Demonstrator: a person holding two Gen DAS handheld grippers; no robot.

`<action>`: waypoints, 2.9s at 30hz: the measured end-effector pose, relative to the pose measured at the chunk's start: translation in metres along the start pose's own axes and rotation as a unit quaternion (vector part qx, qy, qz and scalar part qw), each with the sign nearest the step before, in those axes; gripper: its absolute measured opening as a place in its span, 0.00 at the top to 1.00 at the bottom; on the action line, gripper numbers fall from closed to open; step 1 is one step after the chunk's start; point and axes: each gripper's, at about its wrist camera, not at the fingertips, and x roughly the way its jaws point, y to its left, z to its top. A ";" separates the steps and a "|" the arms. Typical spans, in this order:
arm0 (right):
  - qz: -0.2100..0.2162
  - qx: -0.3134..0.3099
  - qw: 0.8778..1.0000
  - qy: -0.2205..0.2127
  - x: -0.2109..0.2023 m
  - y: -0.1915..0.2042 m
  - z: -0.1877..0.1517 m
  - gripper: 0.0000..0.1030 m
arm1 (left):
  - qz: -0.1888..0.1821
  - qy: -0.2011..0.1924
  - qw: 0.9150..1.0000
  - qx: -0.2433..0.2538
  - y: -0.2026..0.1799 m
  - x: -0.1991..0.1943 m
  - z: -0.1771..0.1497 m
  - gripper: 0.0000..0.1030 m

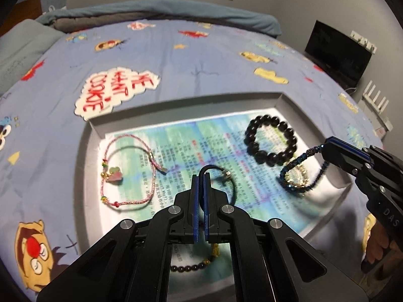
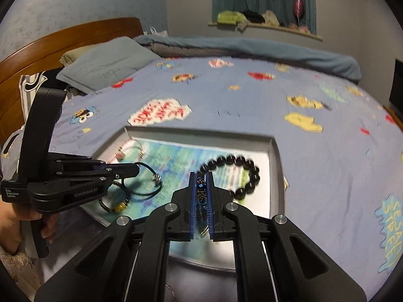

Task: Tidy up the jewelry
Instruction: 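Lower black hair tie with left tool while right tool lowers blue beaded bracelet into box, then open both tools and withdraw them from the grey box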

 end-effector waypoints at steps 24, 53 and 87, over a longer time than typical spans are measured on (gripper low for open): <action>0.023 0.003 0.995 0.093 0.035 0.005 -0.026 0.92 | 0.022 -0.007 1.000 0.003 0.000 0.002 -0.014 0.63; -0.051 0.018 0.999 -0.006 -0.038 -0.004 -0.026 0.05 | 0.069 -0.104 0.992 0.032 -0.009 -0.101 -0.050 0.14; -0.034 -0.021 0.999 0.015 -0.065 0.018 -0.123 0.05 | 0.036 -0.100 0.992 0.061 -0.030 -0.110 -0.173 0.20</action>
